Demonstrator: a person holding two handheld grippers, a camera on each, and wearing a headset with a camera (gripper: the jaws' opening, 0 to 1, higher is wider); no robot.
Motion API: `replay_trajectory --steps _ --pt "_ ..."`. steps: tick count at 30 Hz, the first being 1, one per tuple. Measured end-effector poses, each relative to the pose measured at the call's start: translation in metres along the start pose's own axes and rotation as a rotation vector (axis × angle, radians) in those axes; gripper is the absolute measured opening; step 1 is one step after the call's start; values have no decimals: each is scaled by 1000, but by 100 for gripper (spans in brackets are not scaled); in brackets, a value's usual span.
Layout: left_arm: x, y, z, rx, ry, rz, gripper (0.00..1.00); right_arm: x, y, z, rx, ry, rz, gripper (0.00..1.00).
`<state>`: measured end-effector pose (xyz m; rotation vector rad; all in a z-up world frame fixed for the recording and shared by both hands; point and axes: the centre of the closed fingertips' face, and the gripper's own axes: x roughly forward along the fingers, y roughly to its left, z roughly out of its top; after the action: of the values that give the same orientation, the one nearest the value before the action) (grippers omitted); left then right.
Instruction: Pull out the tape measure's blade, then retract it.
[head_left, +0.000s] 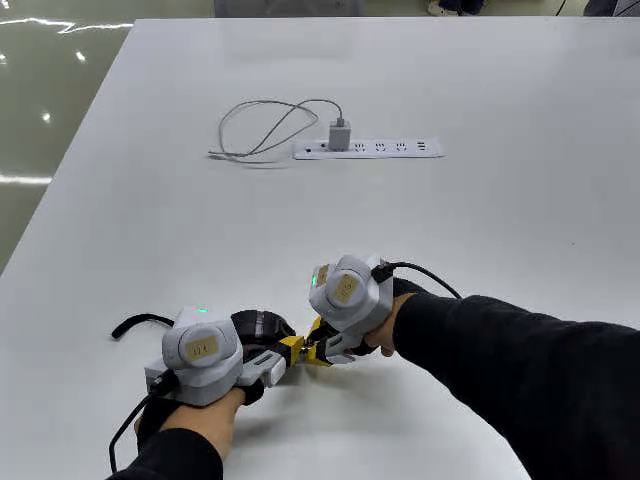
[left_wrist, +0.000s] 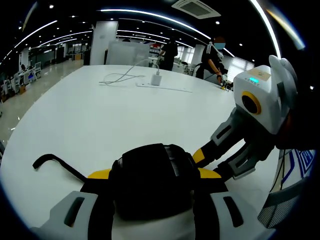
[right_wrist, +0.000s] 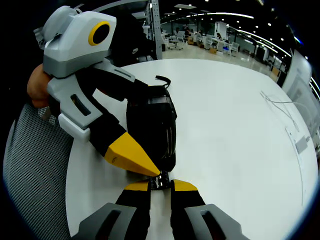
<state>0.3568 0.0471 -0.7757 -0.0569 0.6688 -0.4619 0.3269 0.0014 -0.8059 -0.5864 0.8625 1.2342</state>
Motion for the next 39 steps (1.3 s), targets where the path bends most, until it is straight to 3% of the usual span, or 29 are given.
replay_trajectory --steps 39 --pt "1 -2 1 5 -6 -3 63 3 0 4 -11 -8 -4 12"
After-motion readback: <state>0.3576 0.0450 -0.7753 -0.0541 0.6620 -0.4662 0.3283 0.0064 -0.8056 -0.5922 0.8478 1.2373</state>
